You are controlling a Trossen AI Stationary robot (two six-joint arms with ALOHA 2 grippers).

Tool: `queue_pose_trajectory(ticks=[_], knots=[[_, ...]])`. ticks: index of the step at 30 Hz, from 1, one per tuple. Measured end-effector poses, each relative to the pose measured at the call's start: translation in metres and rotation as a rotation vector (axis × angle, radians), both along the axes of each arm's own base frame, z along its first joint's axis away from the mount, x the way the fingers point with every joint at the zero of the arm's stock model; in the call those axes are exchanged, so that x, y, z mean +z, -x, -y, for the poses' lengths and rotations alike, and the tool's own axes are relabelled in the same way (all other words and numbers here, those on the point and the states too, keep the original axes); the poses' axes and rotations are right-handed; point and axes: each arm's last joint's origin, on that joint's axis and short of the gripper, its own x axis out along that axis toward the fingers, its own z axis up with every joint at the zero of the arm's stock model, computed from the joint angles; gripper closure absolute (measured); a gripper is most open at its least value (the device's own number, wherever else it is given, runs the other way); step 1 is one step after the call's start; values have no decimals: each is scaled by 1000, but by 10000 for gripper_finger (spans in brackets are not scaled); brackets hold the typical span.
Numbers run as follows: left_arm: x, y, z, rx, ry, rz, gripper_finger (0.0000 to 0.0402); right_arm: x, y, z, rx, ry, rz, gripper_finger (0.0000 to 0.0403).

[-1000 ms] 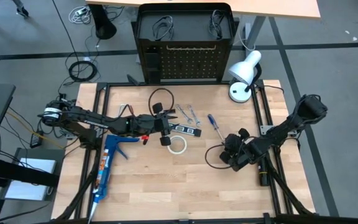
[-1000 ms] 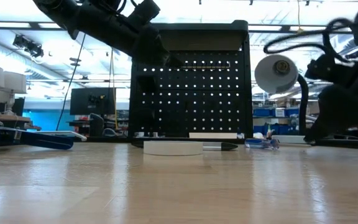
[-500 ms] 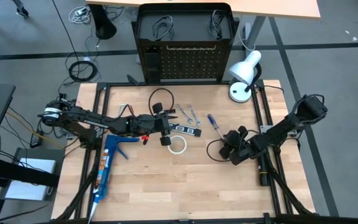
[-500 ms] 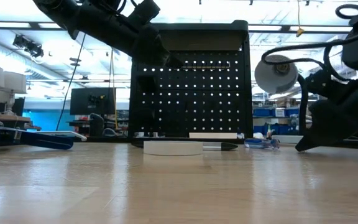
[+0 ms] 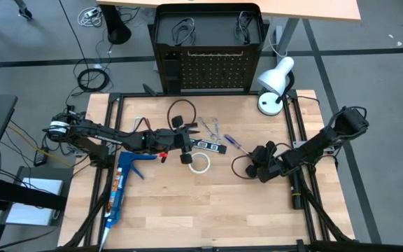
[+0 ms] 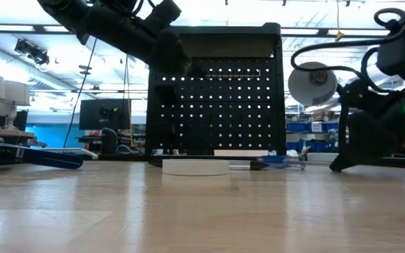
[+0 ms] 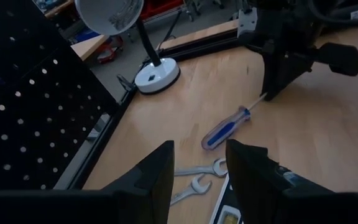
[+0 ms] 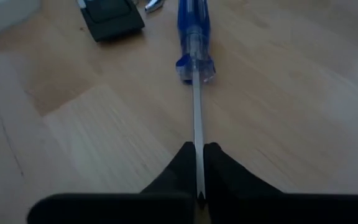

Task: Hang tools onto peg board
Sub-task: Put the blue screwdriver on top of the pegboard

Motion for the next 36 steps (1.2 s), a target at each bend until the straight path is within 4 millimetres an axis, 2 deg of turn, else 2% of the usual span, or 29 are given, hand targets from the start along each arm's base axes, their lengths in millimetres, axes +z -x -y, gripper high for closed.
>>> queue_pose_trajectory(ticks=[7,16,21,26,36], knots=[[4,-1,0,-12,-43,25,250,21,-28,3,14,13,35,383],[3,-1,0,17,57,61,250,68,-75,14,40,81,59,383],[3,-1,0,9,71,60,250,108,-100,19,69,128,65,383],[2,-1,0,10,74,54,250,153,-121,22,94,172,142,383],[-7,2,0,22,71,-47,250,229,-140,13,175,248,265,383]])
